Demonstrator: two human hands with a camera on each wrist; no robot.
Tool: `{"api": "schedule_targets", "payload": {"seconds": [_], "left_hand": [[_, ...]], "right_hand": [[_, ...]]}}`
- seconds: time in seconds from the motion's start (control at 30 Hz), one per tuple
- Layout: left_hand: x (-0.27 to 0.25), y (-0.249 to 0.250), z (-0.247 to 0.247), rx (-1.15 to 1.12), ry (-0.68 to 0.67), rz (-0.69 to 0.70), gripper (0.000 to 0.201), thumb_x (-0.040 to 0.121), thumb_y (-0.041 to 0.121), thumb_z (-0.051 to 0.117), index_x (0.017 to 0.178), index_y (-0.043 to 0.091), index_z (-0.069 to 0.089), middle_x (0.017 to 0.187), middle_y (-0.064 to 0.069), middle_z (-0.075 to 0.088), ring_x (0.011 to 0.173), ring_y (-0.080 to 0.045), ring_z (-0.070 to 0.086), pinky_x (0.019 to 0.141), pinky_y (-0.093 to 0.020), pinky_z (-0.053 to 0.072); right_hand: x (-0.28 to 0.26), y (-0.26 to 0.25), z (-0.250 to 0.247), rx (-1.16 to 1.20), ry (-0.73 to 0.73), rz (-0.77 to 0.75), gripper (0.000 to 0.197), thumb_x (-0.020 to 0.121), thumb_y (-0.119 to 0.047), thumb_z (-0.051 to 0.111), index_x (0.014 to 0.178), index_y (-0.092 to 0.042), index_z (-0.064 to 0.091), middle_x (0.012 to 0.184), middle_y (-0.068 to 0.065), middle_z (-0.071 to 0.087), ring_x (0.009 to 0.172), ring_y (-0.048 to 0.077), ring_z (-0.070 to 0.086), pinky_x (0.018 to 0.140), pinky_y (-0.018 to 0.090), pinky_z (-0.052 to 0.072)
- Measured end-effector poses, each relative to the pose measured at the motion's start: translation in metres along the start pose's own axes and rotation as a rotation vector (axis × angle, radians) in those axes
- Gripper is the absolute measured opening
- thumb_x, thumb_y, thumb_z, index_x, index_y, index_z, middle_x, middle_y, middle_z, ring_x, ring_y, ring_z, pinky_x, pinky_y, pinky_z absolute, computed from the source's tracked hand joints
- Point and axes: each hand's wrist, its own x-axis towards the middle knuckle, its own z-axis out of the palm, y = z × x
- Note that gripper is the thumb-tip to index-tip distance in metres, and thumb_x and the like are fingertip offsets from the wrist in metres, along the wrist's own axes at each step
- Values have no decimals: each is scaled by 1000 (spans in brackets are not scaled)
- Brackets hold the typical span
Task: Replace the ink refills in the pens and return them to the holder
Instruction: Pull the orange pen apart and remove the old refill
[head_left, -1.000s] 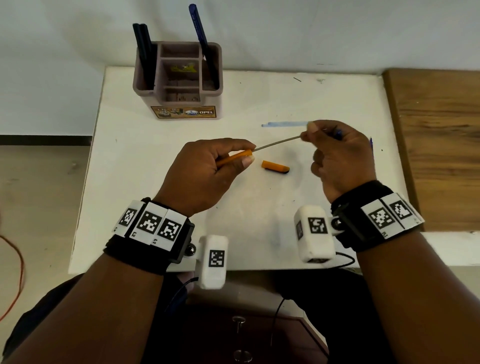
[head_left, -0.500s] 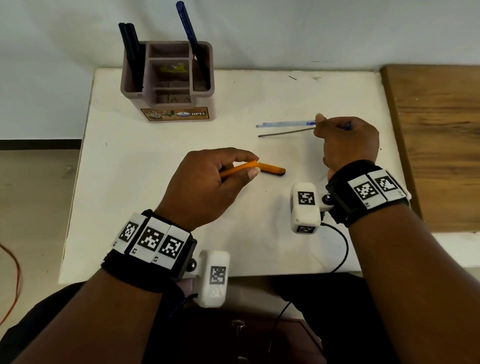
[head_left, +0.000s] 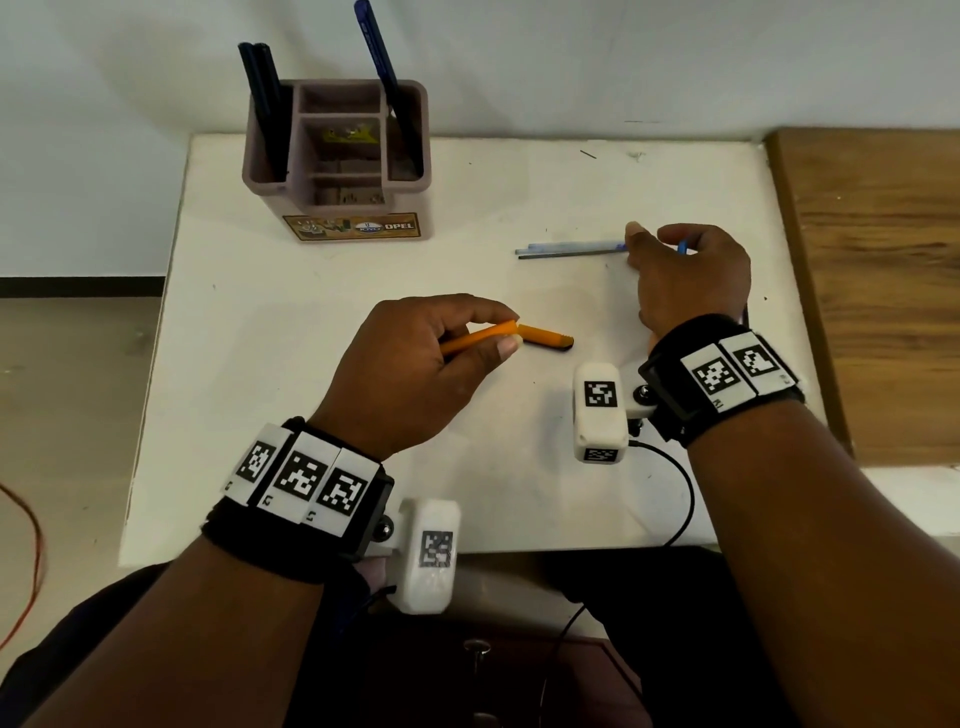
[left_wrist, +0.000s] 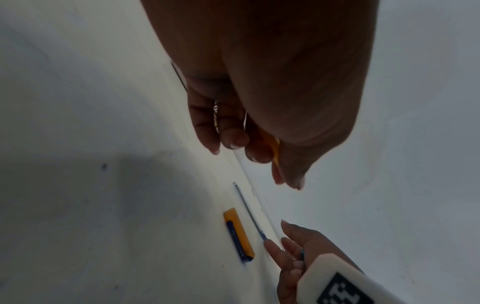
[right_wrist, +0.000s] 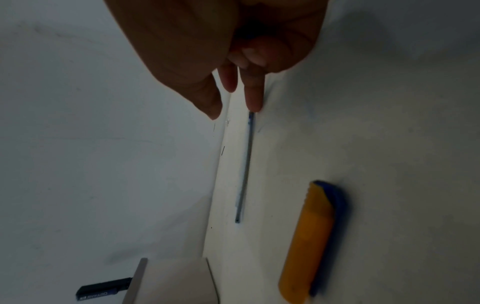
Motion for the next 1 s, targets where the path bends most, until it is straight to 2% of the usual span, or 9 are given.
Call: {"api": "schedule_targets", "payload": {"seconds": [0.13, 0.3, 0.4, 0.47, 0.6, 0.7, 0.83, 0.9, 1.0], "left_hand": [[0, 0, 0, 2, -7, -14, 20, 93, 47, 64, 109, 38, 71, 56, 8, 53, 60, -9, 54, 55, -10, 35], [-1, -1, 5, 40, -6, -63, 17, 90, 50, 67, 101, 38, 67, 66, 8, 61, 66, -8, 58, 59, -17, 42], [-2, -3, 11, 116, -28, -38, 18, 86, 51, 69, 96, 36, 70, 82, 15, 68, 80, -4, 61, 73, -25, 50], [-1, -6, 18, 209, -46, -11, 20, 84, 53, 71, 96, 38, 73, 96, 16, 68, 93, -5, 57, 81, -28, 46], [-1, -8, 29, 347, -43, -47, 24, 78, 56, 75, 95, 40, 76, 106, 13, 62, 106, -13, 50, 87, -32, 43], [-1, -5, 33, 391, -36, -73, 24, 76, 56, 75, 95, 41, 76, 106, 13, 63, 107, -17, 52, 89, -41, 47], [0, 0, 32, 429, -56, -94, 29, 76, 57, 75, 100, 40, 75, 109, 10, 63, 109, -20, 52, 91, -41, 47], [1, 0, 31, 436, -75, -109, 34, 75, 58, 75, 103, 39, 74, 112, 9, 63, 110, -20, 52, 92, -41, 46], [2, 0, 29, 438, -96, -133, 37, 75, 59, 75, 105, 38, 73, 117, 9, 63, 114, -20, 52, 95, -40, 45]], "right_hand": [[-2, -2, 0, 26, 19, 4, 37, 68, -54, 76, 92, -27, 69, 81, -6, 75, 68, 14, 66, 78, 48, 62], [-6, -6, 0, 42, 40, -16, 41, 60, -63, 68, 81, -28, 67, 86, -4, 73, 80, 23, 70, 77, 49, 61], [-11, -9, 1, 34, 5, -50, 40, 64, -59, 69, 82, -23, 70, 85, 1, 73, 70, 20, 64, 75, 48, 62], [-16, -12, 0, 5, -67, -83, 33, 69, -52, 71, 81, -21, 70, 85, 1, 74, 68, 17, 60, 72, 44, 61], [-29, -18, -4, -148, -343, -201, 8, 79, -28, 69, 82, -20, 71, 77, -5, 66, 65, 11, 55, 63, 27, 43], [-37, -20, -13, -315, -481, -326, 16, 90, -15, 59, 91, -20, 74, 75, -13, 64, 68, 6, 58, 65, 21, 43], [-48, -19, -25, -577, -547, -530, 14, 91, -21, 64, 98, -25, 75, 87, -10, 67, 81, 8, 59, 74, 18, 44], [-52, -15, -29, -657, -541, -558, 15, 89, -23, 67, 100, -27, 75, 89, -11, 68, 86, 8, 59, 79, 22, 44], [-56, -5, -31, -761, -553, -519, 19, 82, -28, 78, 99, -30, 69, 84, -13, 67, 87, 10, 61, 76, 24, 42]]}}
